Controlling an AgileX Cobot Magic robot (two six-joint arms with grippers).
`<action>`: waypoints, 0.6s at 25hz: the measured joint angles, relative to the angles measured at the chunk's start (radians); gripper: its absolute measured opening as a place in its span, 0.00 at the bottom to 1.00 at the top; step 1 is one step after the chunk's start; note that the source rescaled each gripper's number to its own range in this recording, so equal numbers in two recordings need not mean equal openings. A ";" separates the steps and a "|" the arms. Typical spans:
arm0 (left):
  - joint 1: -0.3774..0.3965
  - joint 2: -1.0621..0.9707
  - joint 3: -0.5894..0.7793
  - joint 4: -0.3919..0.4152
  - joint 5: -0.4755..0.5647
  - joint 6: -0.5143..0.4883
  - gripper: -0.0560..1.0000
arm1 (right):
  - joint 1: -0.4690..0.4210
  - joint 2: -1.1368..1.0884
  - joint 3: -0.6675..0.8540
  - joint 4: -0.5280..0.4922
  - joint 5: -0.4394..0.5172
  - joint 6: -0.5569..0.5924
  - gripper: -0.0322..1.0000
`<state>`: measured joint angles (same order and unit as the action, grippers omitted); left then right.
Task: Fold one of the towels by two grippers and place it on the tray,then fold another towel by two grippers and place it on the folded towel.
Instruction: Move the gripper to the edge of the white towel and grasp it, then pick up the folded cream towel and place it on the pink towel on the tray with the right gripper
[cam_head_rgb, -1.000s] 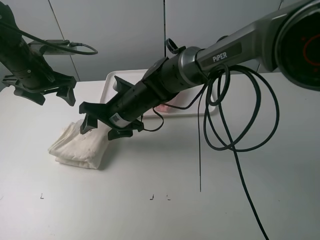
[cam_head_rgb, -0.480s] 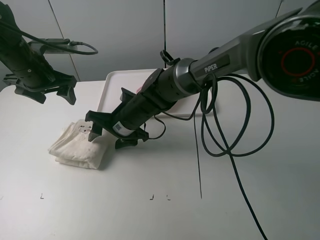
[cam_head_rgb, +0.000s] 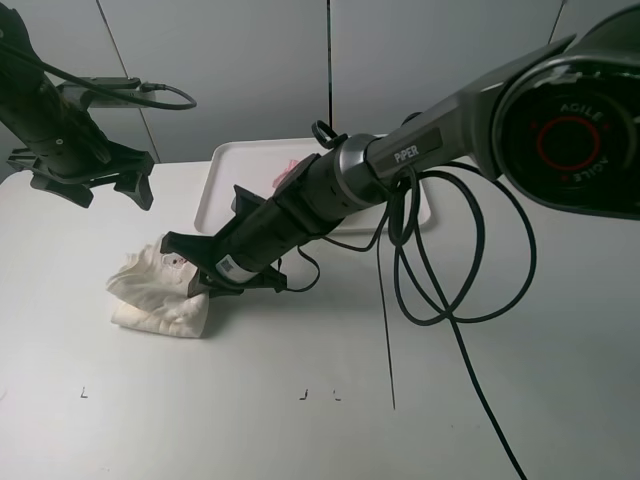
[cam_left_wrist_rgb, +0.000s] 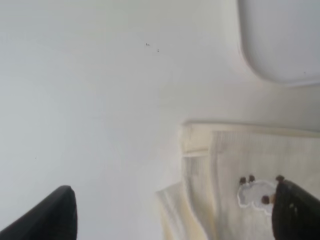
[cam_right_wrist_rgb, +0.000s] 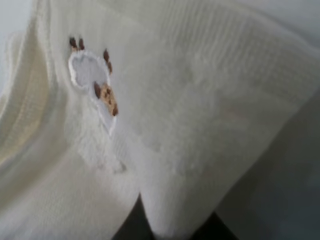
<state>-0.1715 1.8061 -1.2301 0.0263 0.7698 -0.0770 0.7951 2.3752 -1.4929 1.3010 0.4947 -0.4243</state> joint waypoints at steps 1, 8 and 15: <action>0.000 0.000 0.000 0.000 0.000 0.000 1.00 | 0.000 0.000 0.000 0.017 0.005 -0.019 0.10; 0.000 0.000 0.000 -0.002 0.000 0.001 1.00 | 0.000 -0.033 -0.004 -0.052 0.026 -0.087 0.10; 0.000 0.000 0.000 -0.002 0.000 0.005 1.00 | -0.064 -0.071 -0.188 -0.385 0.119 0.056 0.10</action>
<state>-0.1715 1.8061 -1.2301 0.0243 0.7698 -0.0722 0.7307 2.3046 -1.6810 0.9163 0.6141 -0.3684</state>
